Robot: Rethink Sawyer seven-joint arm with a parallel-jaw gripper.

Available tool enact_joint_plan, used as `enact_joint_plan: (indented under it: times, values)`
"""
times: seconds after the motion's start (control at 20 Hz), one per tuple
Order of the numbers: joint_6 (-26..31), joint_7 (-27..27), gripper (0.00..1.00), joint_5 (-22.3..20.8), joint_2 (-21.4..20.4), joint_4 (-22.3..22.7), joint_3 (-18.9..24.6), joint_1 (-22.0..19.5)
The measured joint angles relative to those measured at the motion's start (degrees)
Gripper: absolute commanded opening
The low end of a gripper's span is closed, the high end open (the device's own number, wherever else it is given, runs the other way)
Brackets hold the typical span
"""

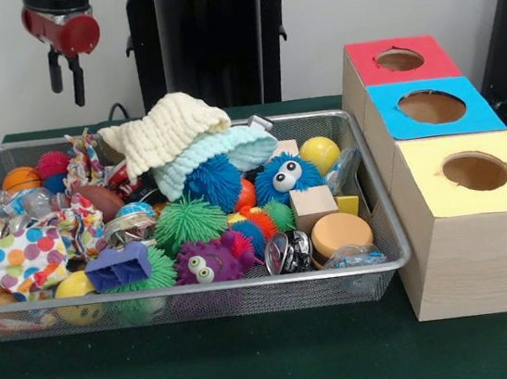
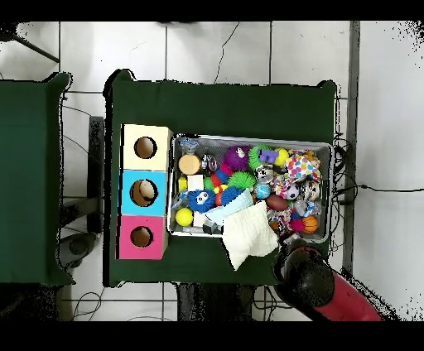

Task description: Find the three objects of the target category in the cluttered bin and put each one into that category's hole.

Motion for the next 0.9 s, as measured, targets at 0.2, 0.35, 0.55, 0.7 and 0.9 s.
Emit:
enact_joint_plan:
  times: [0.2, 0.35, 0.55, 0.7, 0.9]
  values:
    - [-1.66, 1.61, 1.0, 1.85, -0.43, 2.55, 0.0, -0.12]
    - [-2.86, 2.02, 1.0, 2.47, -0.66, 4.56, 0.02, -0.52]
    - [-3.09, 2.02, 1.0, 2.48, -0.96, 5.87, 0.34, -2.46]
    - [-2.99, 2.02, 1.0, 1.8, -1.67, 6.32, 0.98, -5.38]
    - [-1.0, 2.0, 1.0, -3.0, -2.73, 6.3, 3.18, -10.1]
